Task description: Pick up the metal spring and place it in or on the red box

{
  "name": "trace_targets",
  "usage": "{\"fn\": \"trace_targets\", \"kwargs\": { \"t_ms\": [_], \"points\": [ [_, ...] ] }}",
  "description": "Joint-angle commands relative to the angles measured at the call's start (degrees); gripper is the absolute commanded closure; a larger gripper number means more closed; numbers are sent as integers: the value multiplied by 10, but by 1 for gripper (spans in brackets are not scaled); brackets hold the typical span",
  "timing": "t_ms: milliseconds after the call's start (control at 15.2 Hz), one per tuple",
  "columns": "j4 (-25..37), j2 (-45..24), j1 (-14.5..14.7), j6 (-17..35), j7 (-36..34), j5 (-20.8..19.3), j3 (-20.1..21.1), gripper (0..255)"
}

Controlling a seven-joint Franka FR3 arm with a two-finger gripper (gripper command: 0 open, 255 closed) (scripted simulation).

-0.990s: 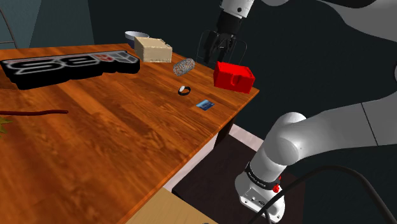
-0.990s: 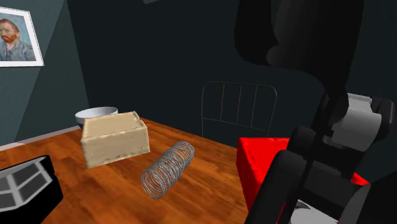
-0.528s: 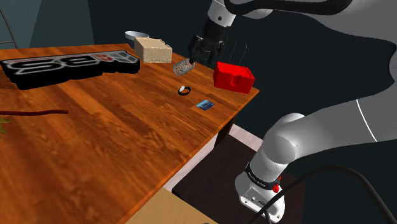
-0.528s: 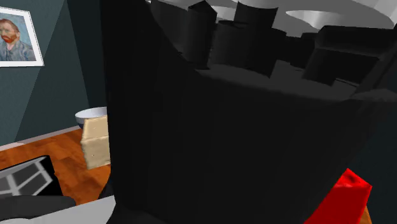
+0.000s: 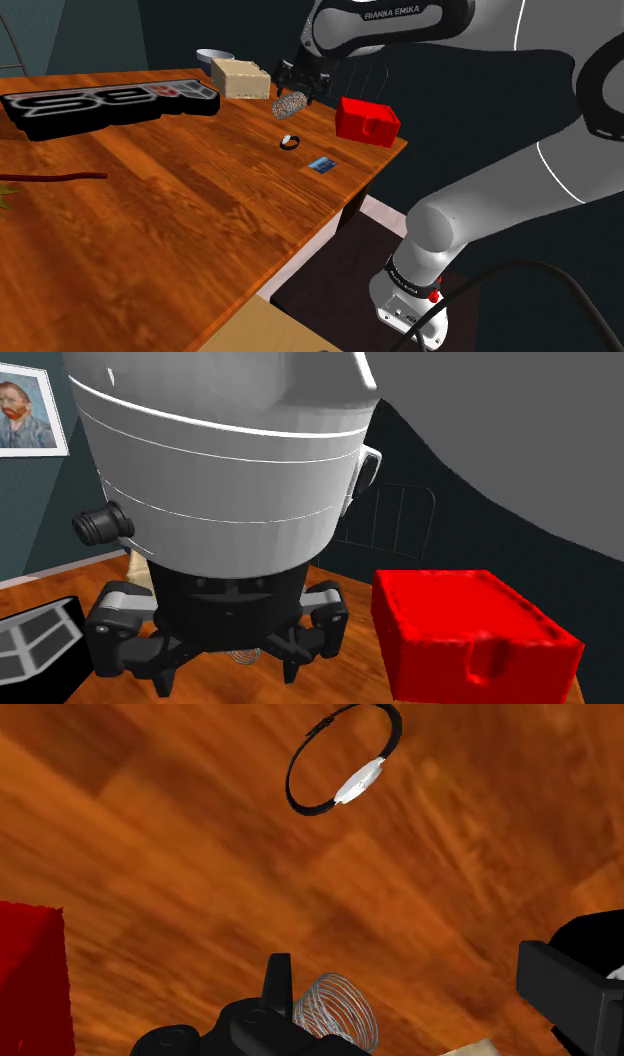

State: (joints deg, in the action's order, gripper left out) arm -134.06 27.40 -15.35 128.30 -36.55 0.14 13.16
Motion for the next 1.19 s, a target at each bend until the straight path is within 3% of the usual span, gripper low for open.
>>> {"fn": "trace_targets", "kwargs": {
  "t_ms": [0,330,726,924,1122],
  "points": [
    [4,-27,-29,44,-72,-22,23,0],
    [38,-104,-114,118,-258,-110,77,0],
    [99,-193,-208,152,-512,-264,127,0],
    [134,-235,-237,146,-640,-345,136,0],
    [138,-249,-238,154,-650,-360,134,0]
  ]
}}
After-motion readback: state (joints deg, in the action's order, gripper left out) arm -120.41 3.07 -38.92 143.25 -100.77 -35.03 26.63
